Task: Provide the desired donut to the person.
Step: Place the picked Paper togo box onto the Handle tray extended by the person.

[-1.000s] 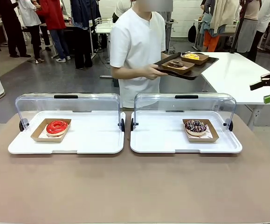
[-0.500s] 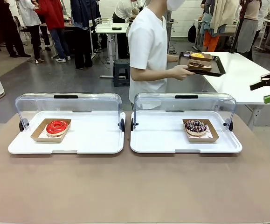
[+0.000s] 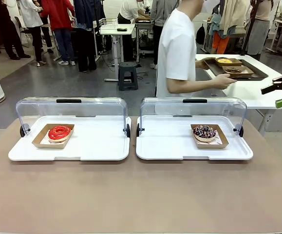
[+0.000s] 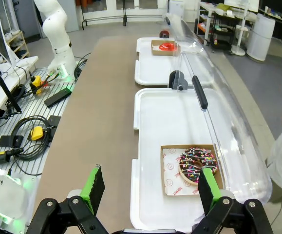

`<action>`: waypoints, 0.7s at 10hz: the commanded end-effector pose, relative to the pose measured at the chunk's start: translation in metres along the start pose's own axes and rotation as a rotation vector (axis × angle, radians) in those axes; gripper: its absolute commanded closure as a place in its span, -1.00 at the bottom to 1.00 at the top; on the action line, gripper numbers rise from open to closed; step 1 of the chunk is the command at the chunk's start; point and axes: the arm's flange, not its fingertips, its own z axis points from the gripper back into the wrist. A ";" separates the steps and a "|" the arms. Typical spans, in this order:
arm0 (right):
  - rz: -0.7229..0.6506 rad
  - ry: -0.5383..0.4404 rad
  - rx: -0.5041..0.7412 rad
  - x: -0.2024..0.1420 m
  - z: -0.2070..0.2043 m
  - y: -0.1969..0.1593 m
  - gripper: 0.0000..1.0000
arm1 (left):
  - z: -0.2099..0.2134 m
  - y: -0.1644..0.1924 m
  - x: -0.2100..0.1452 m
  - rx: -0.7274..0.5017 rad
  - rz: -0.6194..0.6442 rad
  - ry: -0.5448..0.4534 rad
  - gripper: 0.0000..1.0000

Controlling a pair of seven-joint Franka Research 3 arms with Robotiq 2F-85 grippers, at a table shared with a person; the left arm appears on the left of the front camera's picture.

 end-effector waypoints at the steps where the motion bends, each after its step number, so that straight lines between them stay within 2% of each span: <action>1: -0.003 -0.009 -0.004 0.002 0.000 -0.002 -1.00 | 0.000 0.000 -0.001 0.002 -0.001 -0.003 -1.00; 7: -0.003 -0.009 -0.004 0.002 0.000 -0.002 -1.00 | 0.000 0.000 -0.001 0.002 -0.001 -0.003 -1.00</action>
